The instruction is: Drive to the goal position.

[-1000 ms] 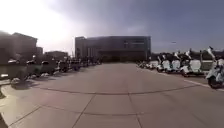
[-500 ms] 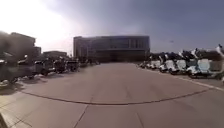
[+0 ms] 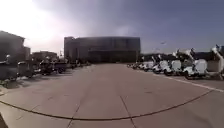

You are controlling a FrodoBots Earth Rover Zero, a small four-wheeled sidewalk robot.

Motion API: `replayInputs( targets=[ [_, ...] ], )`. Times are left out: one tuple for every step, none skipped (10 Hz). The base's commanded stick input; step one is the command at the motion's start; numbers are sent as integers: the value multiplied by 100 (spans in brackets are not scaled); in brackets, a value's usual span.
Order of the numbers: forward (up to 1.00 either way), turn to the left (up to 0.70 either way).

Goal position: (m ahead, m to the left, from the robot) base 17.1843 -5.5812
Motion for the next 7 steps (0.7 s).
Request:
replayInputs(
  targets=[
    [100,1],
    [100,1],
    [100,1],
    [100,1],
    [100,1],
    [100,1],
    [100,1]
  ],
)
